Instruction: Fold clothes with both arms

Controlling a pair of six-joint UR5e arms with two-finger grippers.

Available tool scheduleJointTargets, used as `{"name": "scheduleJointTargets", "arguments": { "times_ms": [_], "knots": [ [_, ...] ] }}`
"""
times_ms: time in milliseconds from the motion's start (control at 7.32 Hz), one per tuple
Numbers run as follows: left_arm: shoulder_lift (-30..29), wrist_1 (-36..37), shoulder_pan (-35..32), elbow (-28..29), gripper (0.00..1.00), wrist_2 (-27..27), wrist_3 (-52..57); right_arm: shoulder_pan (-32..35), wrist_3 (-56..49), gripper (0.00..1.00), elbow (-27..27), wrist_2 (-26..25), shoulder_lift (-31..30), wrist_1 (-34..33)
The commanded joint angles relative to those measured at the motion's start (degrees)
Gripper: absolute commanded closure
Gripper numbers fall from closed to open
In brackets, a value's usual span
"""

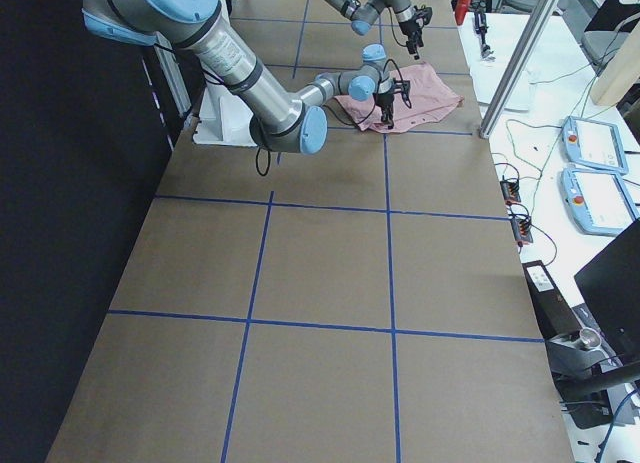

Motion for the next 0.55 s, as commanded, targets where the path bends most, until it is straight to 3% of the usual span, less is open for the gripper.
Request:
{"name": "scheduleJointTargets", "arguments": {
  "times_ms": [0,410],
  "knots": [
    [0.01,-0.05,0.00,-0.09,0.00,0.01,-0.09,-0.03,-0.29,0.37,0.05,-0.01,-0.24,-0.07],
    [0.01,-0.05,0.00,-0.35,0.00,0.01,-0.09,-0.30,0.15,0.44,-0.04,-0.10,-0.51,-0.07]
  ]
}}
